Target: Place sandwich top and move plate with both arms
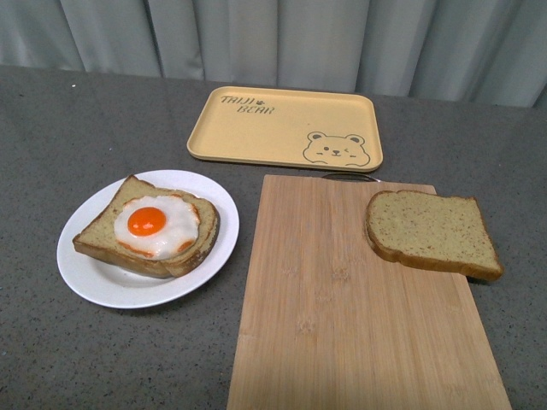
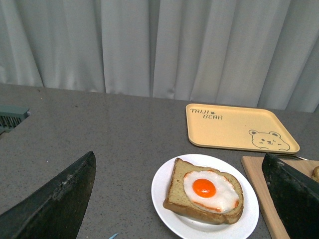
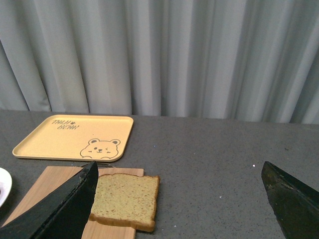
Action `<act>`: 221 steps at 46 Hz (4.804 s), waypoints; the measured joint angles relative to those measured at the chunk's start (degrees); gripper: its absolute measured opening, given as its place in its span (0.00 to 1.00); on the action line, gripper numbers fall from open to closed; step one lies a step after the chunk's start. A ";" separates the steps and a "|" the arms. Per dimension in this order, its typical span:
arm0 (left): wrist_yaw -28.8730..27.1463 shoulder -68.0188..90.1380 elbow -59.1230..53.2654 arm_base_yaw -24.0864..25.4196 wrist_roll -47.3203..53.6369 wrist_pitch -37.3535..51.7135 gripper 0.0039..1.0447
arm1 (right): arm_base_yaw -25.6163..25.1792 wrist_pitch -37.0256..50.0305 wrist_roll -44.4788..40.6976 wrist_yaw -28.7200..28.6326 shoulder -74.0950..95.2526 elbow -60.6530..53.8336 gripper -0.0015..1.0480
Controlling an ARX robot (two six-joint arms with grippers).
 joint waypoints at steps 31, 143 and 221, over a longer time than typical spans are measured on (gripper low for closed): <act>0.00 0.00 0.00 0.00 0.00 0.00 0.94 | 0.00 0.00 0.00 0.00 0.00 0.00 0.91; -0.02 -0.02 0.00 0.00 0.00 0.00 0.94 | -5.64 20.06 17.57 -29.22 123.84 49.59 0.75; 0.00 -0.02 0.00 0.00 0.00 0.00 0.94 | 34.10 33.03 59.56 -23.56 129.20 68.37 0.03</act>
